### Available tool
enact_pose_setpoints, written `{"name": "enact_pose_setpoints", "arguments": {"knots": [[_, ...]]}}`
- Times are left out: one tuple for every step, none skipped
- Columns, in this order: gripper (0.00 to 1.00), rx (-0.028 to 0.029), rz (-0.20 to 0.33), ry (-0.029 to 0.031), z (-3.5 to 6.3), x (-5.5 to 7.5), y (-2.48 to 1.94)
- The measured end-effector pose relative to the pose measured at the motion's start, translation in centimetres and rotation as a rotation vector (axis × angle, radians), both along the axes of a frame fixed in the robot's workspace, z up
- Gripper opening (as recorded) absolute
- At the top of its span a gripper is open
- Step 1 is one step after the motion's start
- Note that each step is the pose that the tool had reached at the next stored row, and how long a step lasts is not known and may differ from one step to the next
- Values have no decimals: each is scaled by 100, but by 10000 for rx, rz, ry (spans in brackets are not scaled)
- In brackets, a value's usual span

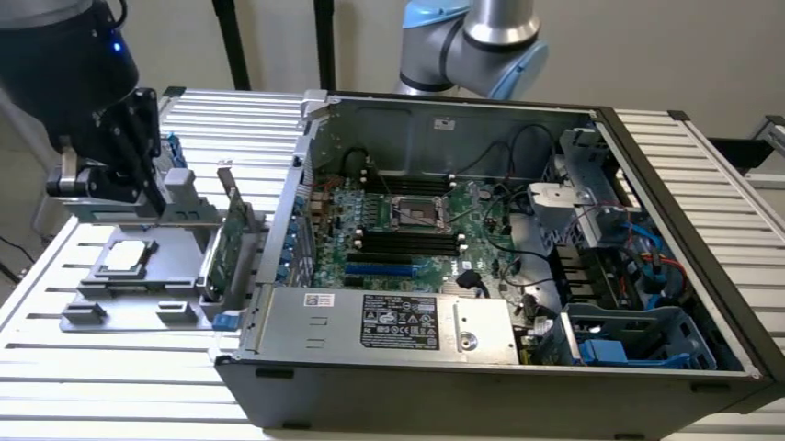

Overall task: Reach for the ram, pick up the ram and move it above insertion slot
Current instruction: 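Pick up the ram and move it above insertion slot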

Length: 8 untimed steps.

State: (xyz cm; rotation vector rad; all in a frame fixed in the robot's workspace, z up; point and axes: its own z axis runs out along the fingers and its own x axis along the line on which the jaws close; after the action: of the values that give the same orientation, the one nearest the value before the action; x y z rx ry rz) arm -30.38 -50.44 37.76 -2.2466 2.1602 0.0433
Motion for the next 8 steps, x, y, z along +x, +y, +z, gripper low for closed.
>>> {"name": "enact_pose_setpoints", "arguments": {"knots": [[13,4,0,1,41,46,0],[13,9,0,3,78,91,0],[13,17,1,2,110,137,0],[13,26,1,2,140,183,0],[13,40,0,3,166,231,0],[13,60,-1,4,183,275,0],[13,84,0,4,196,320,0],[13,118,1,3,203,367,0]]}}
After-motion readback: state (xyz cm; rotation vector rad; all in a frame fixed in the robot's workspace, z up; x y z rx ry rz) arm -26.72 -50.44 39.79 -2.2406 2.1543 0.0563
